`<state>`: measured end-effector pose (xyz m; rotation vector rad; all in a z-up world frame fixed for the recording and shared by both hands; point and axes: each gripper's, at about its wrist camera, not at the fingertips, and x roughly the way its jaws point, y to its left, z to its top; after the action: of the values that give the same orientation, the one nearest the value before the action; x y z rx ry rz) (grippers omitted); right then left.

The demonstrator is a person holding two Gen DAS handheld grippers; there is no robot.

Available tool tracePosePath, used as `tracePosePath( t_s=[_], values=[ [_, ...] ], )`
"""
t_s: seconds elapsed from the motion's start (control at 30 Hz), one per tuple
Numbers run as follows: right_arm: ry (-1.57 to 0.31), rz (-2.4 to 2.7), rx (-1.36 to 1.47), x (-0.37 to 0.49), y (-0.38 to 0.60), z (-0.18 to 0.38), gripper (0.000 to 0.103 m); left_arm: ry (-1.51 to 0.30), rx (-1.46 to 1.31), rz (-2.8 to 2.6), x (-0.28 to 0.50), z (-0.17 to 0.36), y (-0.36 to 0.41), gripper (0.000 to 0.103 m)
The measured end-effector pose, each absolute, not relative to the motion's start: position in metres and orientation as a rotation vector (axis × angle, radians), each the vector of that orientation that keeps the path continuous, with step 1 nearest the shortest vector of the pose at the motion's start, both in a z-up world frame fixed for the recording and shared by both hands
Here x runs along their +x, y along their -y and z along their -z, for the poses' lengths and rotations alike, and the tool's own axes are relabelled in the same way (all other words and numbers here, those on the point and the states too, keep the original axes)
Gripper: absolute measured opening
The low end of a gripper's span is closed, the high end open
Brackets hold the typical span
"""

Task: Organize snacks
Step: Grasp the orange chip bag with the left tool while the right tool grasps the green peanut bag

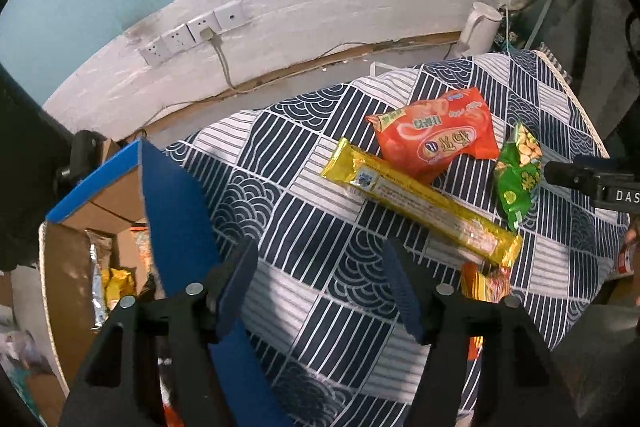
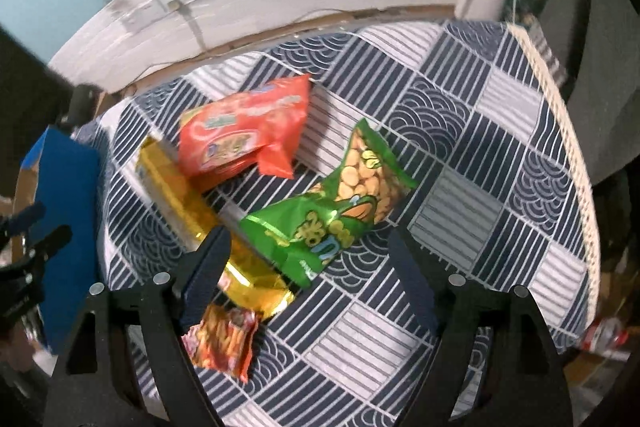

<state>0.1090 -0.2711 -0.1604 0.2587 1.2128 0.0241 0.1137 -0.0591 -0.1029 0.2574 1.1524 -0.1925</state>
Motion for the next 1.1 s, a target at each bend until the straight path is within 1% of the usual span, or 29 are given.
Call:
tracePosePath(
  t_s=[0.27,0.47,0.63,0.8,0.87,0.93,0.97,1.03,1.1],
  values=[
    [-1.278,0.047,0.432,0.127,0.292,0.198,0.081,-1.208,0.239,0.17,0.136,0.133,0.062,0.067],
    [-1.309,0.086,0.506,0.139,0.297,0.218,0.081,-1.239,0.207,0.174,0.146,0.144,0.063,0.067],
    [-1.327,0.068,0.447,0.145,0.282,0.229,0.081,-1.248,0.218,0.2,0.148,0.145,0.07,0.067],
    [-1.342,0.035,0.373,0.145,0.27,0.233,0.081,-1.254,0.233,0.228,0.143,0.146,0.077,0.071],
    [-1.334,0.013,0.315,0.144,0.265,0.23,0.076,-1.256,0.247,0.234,0.14,0.148,0.08,0.071],
    [-1.323,-0.004,0.24,0.142,0.257,0.226,0.052,-1.26,0.251,0.235,0.137,0.149,0.081,0.071],
    [-1.321,-0.006,0.215,0.14,0.255,0.224,0.047,-1.262,0.248,0.236,0.135,0.148,0.081,0.071],
    [-1.309,0.007,0.151,0.136,0.252,0.22,0.04,-1.271,0.237,0.247,0.13,0.147,0.082,0.071],
    [-1.301,0.013,0.125,0.131,0.253,0.217,0.036,-1.274,0.229,0.265,0.123,0.145,0.085,0.071]
  ],
)
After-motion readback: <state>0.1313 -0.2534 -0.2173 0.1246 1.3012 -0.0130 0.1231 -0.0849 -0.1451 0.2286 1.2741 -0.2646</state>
